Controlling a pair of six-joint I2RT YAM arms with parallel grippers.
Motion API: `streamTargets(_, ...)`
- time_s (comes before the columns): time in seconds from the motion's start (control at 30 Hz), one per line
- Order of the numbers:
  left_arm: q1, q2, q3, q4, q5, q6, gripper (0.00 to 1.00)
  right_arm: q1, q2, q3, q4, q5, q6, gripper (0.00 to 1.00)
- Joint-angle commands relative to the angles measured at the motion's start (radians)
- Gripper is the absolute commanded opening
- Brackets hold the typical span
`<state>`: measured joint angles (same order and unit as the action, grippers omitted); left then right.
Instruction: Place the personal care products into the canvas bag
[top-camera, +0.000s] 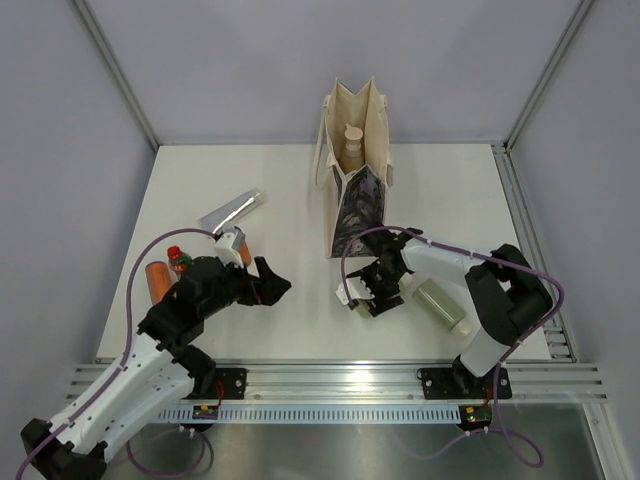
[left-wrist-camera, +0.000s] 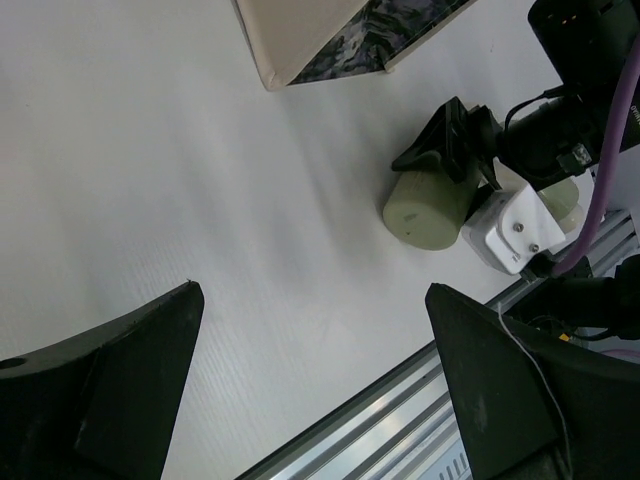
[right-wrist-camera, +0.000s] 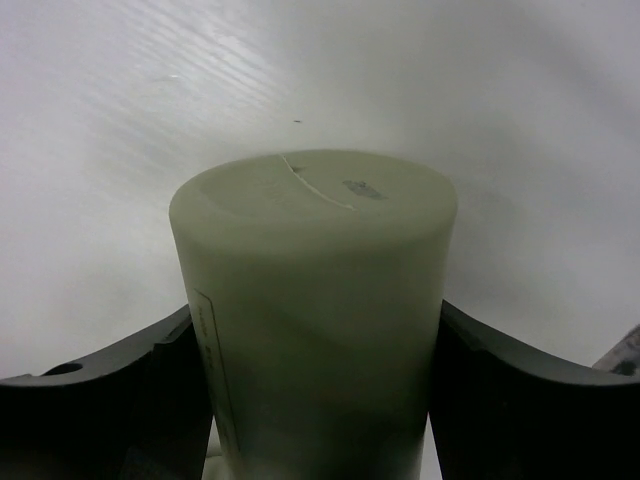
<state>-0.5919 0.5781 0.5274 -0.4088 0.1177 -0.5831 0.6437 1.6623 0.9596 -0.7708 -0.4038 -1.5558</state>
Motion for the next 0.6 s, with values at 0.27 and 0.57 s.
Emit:
streamTargets(0.27, -0.003, 0.006, 0.032, 0.021, -0.03, 0.014, 0.99, 0.01, -0.068, 0.246, -0.097, -0.257, 0.351, 0.06)
streamTargets(0.57, -0.003, 0.002, 0.045, 0.011, -0.044, 0.011, 0.99, 0.01, -0.154, 0.549, -0.249, -0.498, 0.684, 0.0)
